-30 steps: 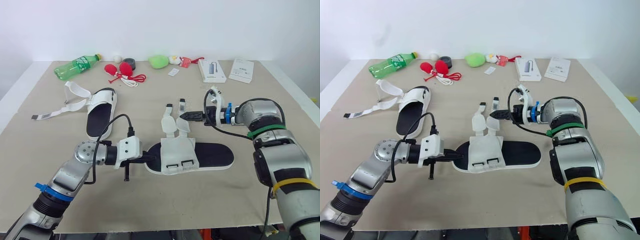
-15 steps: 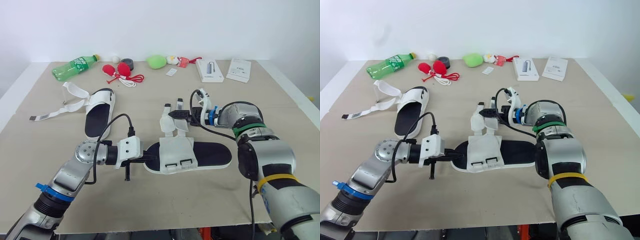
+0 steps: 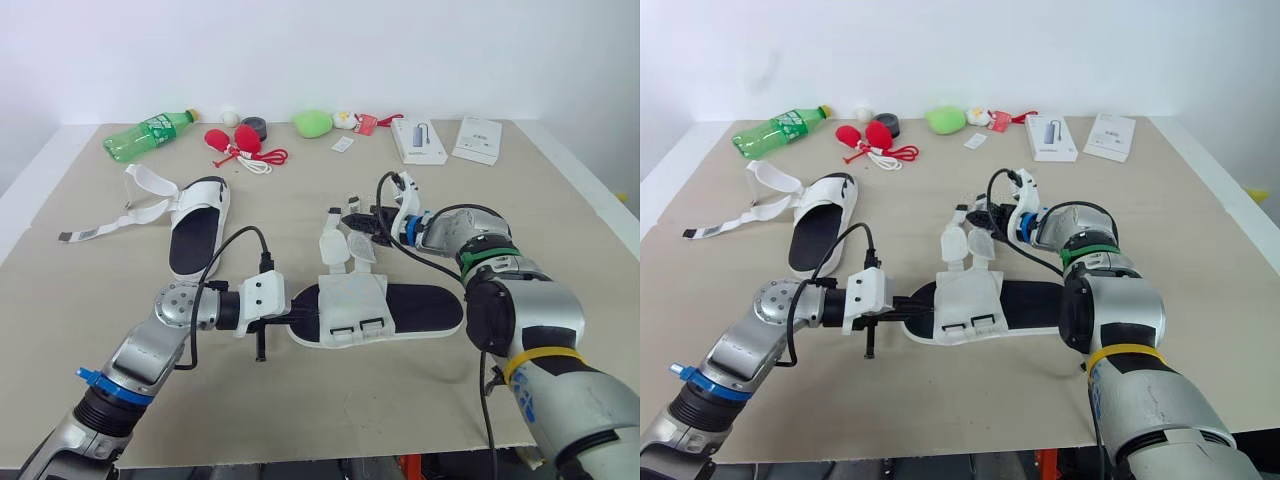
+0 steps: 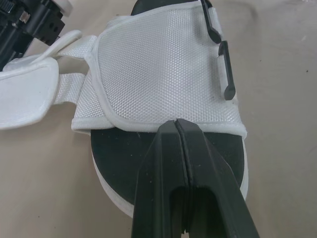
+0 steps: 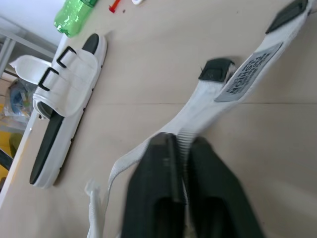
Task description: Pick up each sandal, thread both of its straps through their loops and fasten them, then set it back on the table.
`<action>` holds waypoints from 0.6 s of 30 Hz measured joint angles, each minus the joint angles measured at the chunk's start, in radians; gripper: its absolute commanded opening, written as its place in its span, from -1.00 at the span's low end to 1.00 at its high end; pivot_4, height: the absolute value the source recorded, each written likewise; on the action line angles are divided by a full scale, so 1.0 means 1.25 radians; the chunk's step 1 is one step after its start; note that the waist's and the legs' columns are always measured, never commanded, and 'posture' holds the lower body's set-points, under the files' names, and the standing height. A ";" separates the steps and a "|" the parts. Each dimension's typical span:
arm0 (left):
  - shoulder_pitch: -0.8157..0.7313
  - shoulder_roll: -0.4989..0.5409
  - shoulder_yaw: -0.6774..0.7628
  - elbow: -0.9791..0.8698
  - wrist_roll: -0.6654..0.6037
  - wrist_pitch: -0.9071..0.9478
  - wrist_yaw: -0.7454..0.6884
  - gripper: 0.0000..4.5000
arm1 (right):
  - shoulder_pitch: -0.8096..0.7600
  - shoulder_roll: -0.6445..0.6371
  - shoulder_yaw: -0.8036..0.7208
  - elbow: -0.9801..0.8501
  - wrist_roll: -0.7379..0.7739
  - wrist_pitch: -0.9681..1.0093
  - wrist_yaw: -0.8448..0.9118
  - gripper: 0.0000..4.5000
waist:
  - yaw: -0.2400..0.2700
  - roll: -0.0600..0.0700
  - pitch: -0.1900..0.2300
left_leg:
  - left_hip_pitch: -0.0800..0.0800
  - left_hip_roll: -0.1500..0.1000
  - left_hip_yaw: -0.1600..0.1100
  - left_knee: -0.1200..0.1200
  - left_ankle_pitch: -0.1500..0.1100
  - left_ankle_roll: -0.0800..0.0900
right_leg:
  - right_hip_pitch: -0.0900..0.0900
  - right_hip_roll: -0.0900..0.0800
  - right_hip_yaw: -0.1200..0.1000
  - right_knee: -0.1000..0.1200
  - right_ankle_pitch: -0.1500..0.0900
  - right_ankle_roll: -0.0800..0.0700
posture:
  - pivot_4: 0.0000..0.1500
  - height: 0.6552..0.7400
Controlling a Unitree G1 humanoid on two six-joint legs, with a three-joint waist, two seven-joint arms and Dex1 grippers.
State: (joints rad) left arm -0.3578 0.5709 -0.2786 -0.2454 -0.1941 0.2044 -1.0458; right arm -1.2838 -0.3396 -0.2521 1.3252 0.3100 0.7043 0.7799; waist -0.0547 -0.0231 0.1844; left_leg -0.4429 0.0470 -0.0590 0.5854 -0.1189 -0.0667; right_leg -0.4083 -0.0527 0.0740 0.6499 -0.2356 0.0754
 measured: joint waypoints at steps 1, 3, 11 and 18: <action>0.000 0.000 0.000 -0.001 0.000 0.000 0.000 -1.00 | 0.000 0.000 0.000 0.000 0.000 0.000 0.001 -0.98 | 0.000 0.000 0.000 | 0.000 0.000 0.000 0.000 0.000 0.000 | 0.000 0.000 0.000 0.000 0.000 0.000 | 1.00 1.00; 0.002 -0.002 0.000 -0.001 0.000 0.000 0.002 -1.00 | 0.000 0.000 0.000 0.000 -0.001 0.001 0.022 -0.98 | 0.000 0.000 0.000 | 0.000 0.000 0.000 0.000 0.000 0.000 | 0.000 0.000 0.000 0.000 0.000 0.000 | 1.00 1.00; 0.003 -0.006 -0.001 0.000 0.007 0.000 0.011 -1.00 | 0.051 -0.011 0.128 -0.109 -0.096 -0.254 0.313 -0.98 | -0.001 0.001 0.000 | 0.000 0.000 0.000 0.000 0.000 0.000 | 0.000 0.000 0.000 0.000 -0.001 0.001 | 1.00 1.00; 0.001 -0.005 -0.003 0.003 0.024 0.000 0.012 -1.00 | 0.221 -0.006 0.124 -0.322 -0.076 -0.638 0.423 -0.98 | 0.001 0.001 0.000 | 0.000 0.000 -0.001 0.000 0.000 0.000 | 0.001 0.001 0.000 0.000 -0.001 0.001 | 1.00 1.00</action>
State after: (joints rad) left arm -0.3569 0.5643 -0.2822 -0.2414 -0.1646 0.2045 -1.0306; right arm -1.0075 -0.3476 -0.0968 0.9224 0.2152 -0.0929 1.3084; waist -0.0540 -0.0222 0.1849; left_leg -0.4426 0.0470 -0.0597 0.5851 -0.1189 -0.0669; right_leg -0.4074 -0.0520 0.0744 0.6498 -0.2364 0.0769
